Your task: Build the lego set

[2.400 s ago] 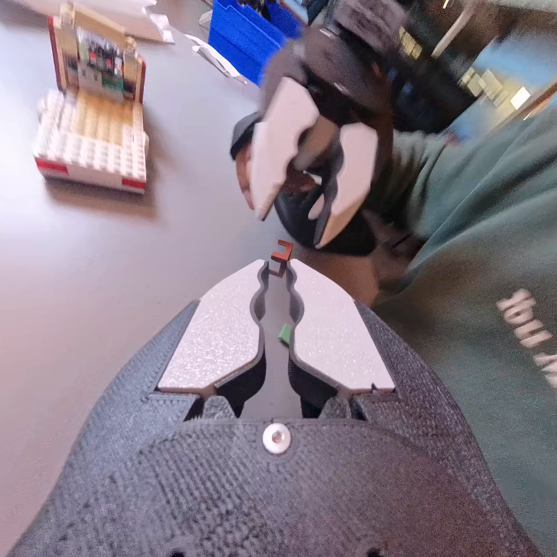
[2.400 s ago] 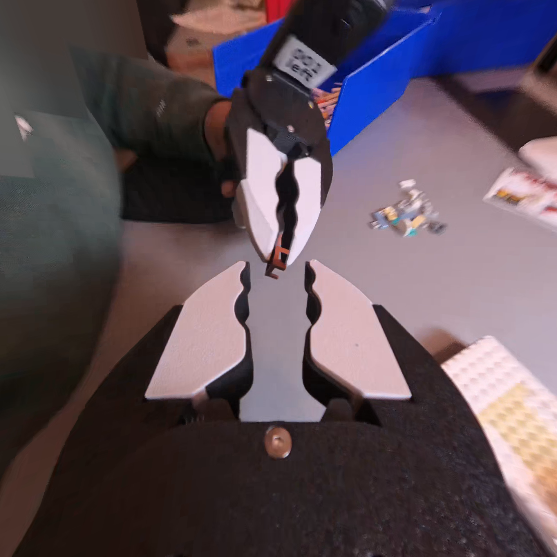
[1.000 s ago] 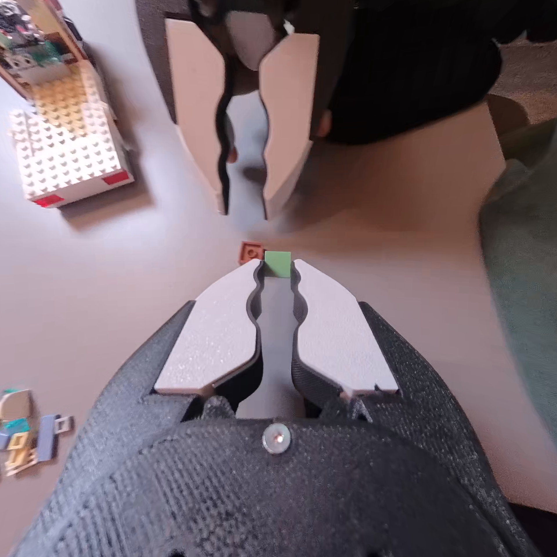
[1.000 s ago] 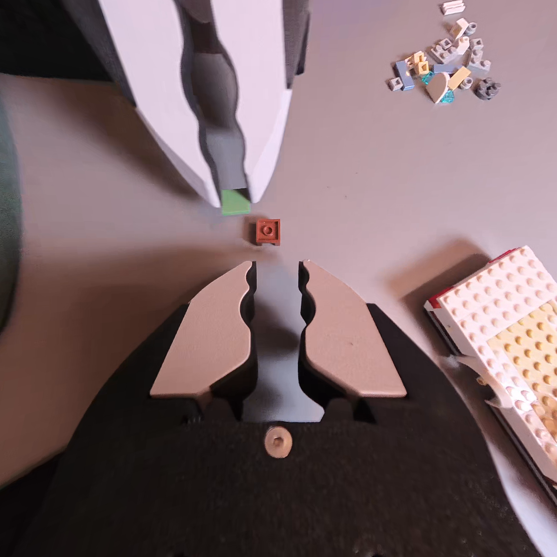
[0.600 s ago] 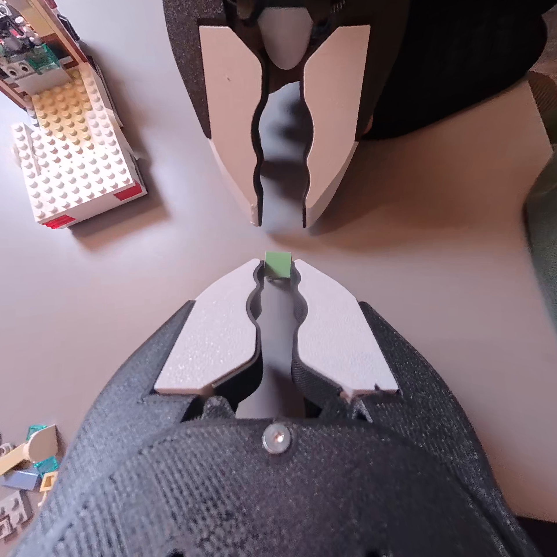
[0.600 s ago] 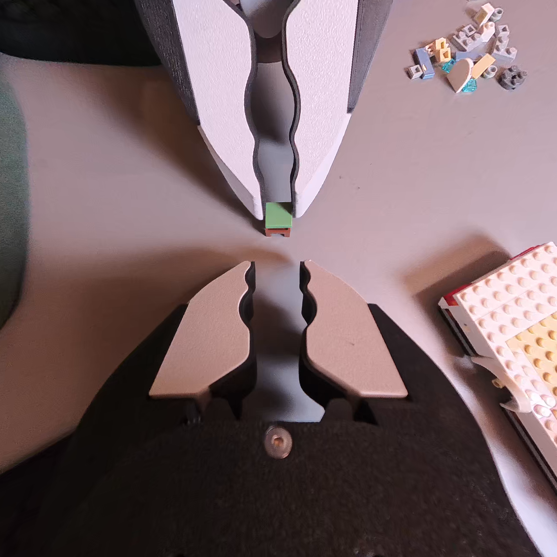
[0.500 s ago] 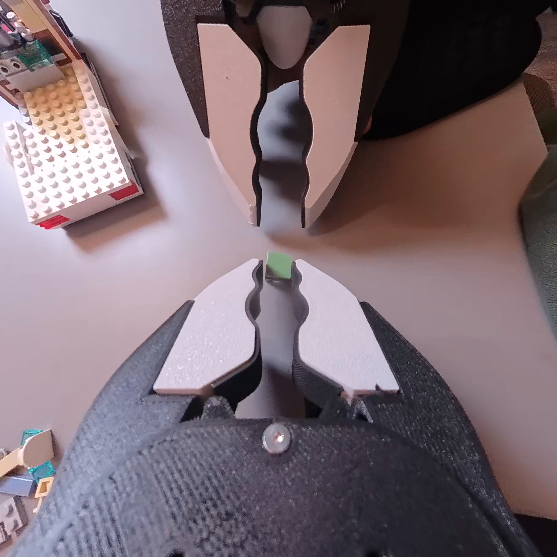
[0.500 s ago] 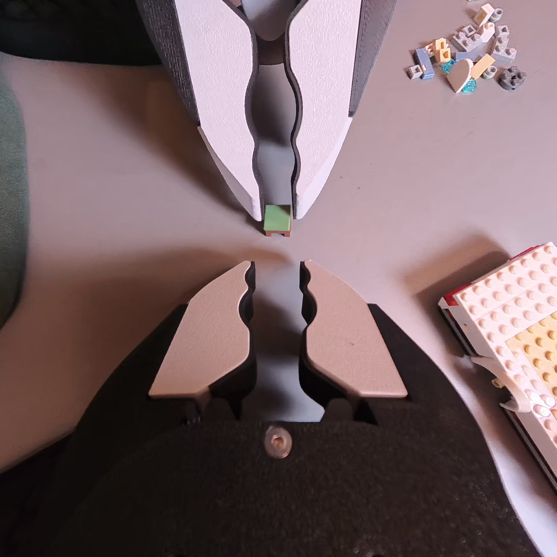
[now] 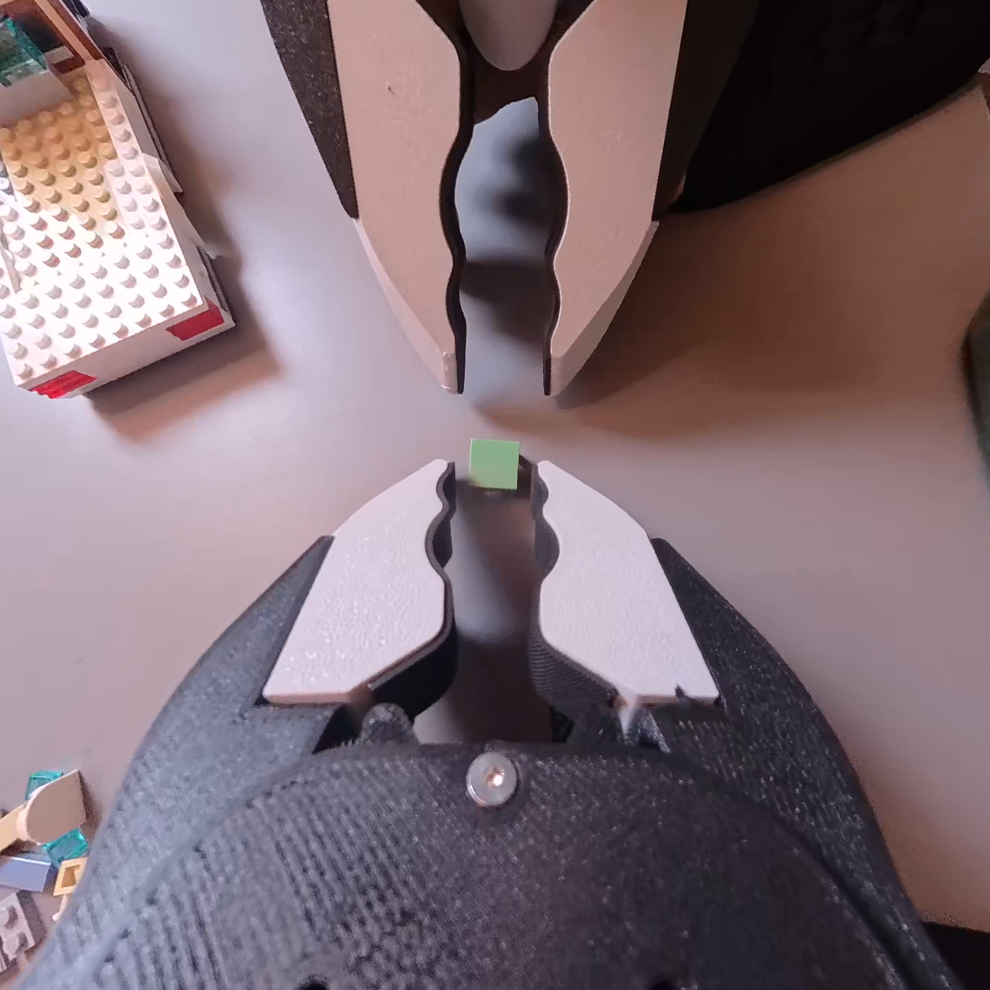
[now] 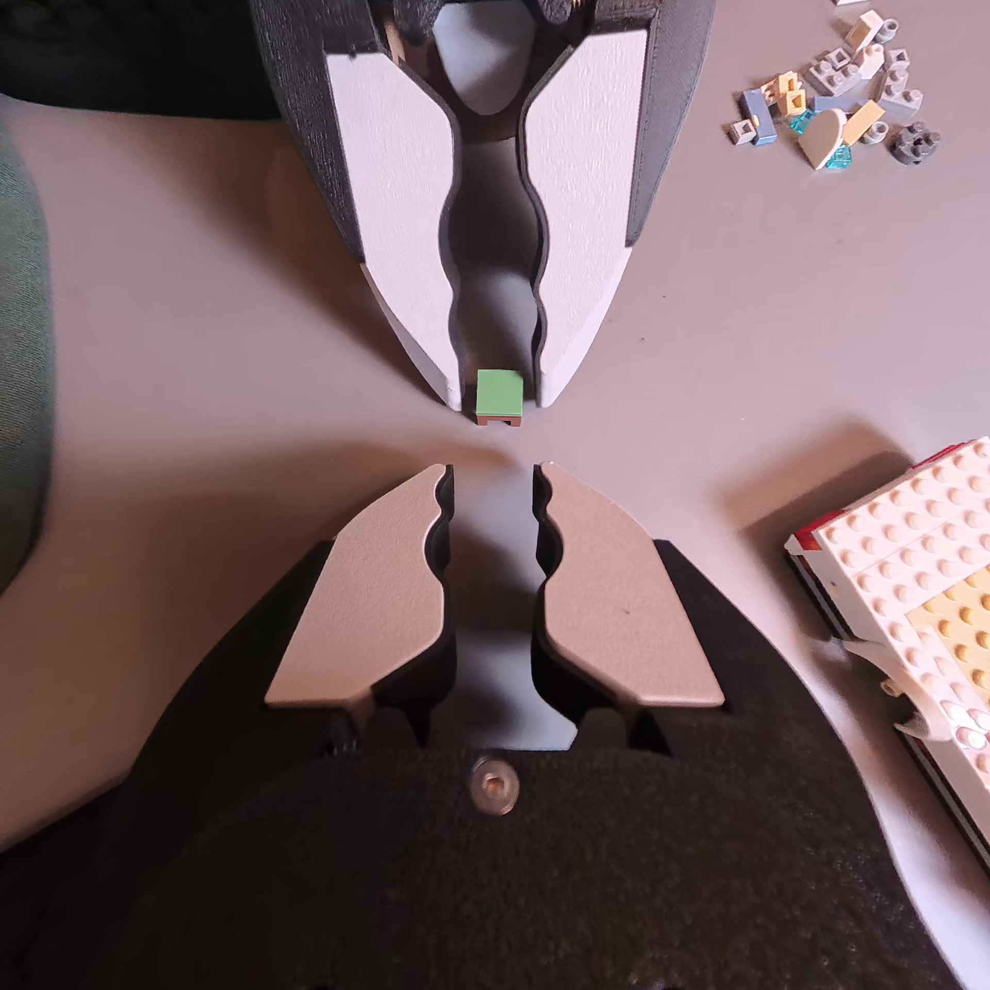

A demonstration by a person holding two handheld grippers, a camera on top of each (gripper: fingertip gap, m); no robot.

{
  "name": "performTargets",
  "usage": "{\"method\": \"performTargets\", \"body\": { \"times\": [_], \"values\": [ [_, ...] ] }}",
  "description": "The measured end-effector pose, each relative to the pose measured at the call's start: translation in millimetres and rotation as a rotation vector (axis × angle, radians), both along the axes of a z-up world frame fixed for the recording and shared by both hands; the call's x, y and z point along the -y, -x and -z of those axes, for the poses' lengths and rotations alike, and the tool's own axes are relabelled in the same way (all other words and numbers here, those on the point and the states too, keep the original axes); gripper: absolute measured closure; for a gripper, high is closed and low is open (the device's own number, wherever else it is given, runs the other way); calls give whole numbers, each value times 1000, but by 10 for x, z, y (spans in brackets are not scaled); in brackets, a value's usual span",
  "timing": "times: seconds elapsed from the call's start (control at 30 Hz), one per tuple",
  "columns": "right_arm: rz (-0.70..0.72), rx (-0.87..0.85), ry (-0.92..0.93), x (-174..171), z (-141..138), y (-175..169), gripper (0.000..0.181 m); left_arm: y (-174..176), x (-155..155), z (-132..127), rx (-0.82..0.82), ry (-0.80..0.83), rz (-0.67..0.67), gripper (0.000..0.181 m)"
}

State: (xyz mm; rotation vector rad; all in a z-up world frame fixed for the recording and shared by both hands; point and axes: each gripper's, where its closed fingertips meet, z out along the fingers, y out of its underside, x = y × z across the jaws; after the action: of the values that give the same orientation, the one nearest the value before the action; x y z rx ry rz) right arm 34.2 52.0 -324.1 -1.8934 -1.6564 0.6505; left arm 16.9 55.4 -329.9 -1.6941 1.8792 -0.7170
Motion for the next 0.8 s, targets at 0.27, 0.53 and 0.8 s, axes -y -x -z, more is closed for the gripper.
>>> {"method": "performTargets", "body": {
  "times": [0.27, 0.53, 0.8],
  "values": [
    [-19, -45, -35, 1, -48, 24, 153, 23, 22, -35, 21, 76, 10, 164],
    [-152, -295, -492, 29, -753, 237, 153, 144, 99, -699, 167, 381, 176, 164],
    [-299, -318, -774, 199, -1183, 500, 153, 200, 262, -1216, 199, 595, 299, 164]
  ]
}}
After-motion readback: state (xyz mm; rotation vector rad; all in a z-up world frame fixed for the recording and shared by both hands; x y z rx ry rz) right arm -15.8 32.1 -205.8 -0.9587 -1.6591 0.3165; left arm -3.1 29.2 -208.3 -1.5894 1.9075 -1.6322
